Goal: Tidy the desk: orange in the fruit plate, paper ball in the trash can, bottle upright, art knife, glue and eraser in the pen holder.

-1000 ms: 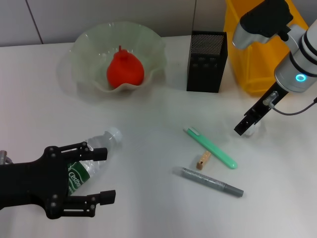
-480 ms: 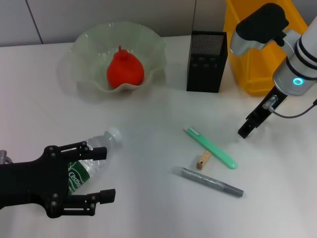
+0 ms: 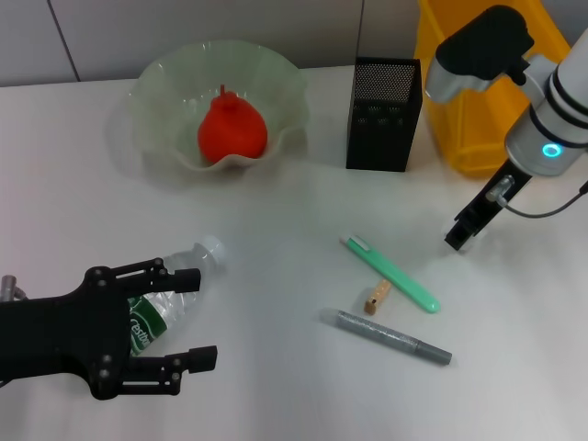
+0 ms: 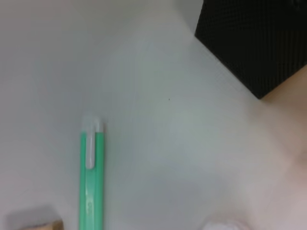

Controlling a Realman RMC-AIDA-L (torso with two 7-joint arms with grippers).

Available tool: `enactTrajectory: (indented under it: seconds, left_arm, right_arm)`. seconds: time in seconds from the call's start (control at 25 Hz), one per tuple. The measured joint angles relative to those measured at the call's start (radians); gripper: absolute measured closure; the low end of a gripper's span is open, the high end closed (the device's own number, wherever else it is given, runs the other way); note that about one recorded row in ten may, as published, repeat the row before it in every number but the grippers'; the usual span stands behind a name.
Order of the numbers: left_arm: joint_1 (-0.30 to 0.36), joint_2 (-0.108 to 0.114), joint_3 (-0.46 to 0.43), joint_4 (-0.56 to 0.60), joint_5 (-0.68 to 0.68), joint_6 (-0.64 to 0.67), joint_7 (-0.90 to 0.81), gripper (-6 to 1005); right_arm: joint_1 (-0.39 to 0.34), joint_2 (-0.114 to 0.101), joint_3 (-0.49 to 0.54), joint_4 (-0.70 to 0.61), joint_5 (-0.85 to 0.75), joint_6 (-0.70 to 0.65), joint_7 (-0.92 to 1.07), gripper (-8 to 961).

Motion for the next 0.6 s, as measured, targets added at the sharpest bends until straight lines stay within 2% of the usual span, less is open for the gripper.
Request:
enactTrajectory:
  seconds: [0.2, 0.44, 0.6]
  left_arm:
    - [-0.002, 0.000, 0.000, 0.000, 0.000, 0.000, 0.000, 210]
    - [-0.004, -0.001, 0.000, 0.000, 0.002, -0.001, 0.001, 213]
    - [-0.004, 0.000, 0.000, -0.001, 0.002, -0.001, 0.002, 215]
  right_arm:
    - [-0.034, 0.001, 0.000, -0.132, 0.008, -0.090, -0.002, 488]
    - [-0.119, 0.003, 0.007, -0.455, 0.074, -0.255, -0.002, 503]
    - [-0.166, 0.003, 0.020, -0.641, 0.073, -0.297, 0.008, 505]
